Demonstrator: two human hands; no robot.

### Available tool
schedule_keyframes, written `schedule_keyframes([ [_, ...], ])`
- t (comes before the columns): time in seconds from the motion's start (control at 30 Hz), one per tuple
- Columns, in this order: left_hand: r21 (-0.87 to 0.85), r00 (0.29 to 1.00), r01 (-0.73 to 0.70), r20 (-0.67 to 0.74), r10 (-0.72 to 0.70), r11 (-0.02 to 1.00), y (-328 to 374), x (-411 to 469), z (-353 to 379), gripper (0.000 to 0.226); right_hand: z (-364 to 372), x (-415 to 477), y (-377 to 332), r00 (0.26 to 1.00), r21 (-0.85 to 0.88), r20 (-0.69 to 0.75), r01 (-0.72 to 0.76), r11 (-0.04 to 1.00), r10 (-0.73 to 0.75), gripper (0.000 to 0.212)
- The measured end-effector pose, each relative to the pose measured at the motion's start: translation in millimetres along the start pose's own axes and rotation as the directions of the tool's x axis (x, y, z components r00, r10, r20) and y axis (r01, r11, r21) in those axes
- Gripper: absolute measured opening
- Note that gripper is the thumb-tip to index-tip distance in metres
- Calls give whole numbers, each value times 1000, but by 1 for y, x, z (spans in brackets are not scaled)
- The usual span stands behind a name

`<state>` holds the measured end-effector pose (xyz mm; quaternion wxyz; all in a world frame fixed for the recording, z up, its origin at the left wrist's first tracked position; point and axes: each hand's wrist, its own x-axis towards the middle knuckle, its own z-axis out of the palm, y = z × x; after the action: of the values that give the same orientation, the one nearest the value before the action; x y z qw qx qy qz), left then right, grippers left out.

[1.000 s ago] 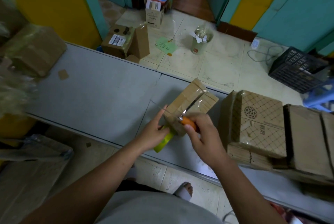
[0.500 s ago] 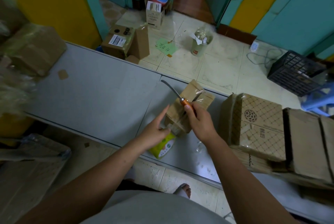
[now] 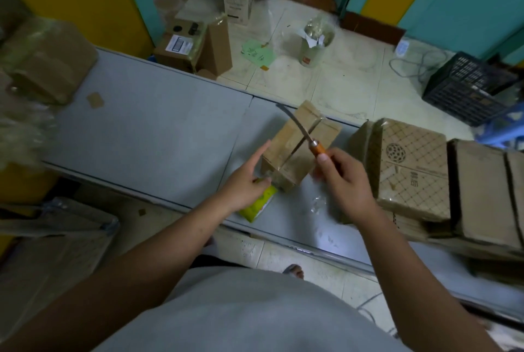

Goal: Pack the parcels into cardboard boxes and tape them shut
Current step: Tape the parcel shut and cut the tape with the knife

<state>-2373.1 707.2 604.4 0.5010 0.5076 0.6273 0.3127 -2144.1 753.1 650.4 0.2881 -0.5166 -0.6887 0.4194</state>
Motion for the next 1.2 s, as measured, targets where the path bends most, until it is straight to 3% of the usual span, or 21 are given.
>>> schedule_keyframes([
  [0.13,-52,998,37,56,-34,998,-8,9,-3,89,-5,-54,16,980,-154,172,-76,985,103,27],
  [0.33,-68,985,130,126,-121,989,-6,8,-7,92,17,-76,35,959,-187,150,-210,960,239,29],
  [0.6,-68,960,189,222,-170,980,-3,9,-20,94,20,-59,37,948,-219,173,-228,949,267,38],
  [0.9,101,967,160,186,-176,982,4,14,-19,94,29,-47,25,936,-317,193,-226,921,296,45],
  [1.0,125,963,160,200,-182,979,6,15,-19,94,38,-43,34,928,-460,201,-193,867,313,47],
  [1.2,137,968,132,194,-158,982,5,16,-22,92,38,-53,74,928,-573,195,-156,805,319,31],
])
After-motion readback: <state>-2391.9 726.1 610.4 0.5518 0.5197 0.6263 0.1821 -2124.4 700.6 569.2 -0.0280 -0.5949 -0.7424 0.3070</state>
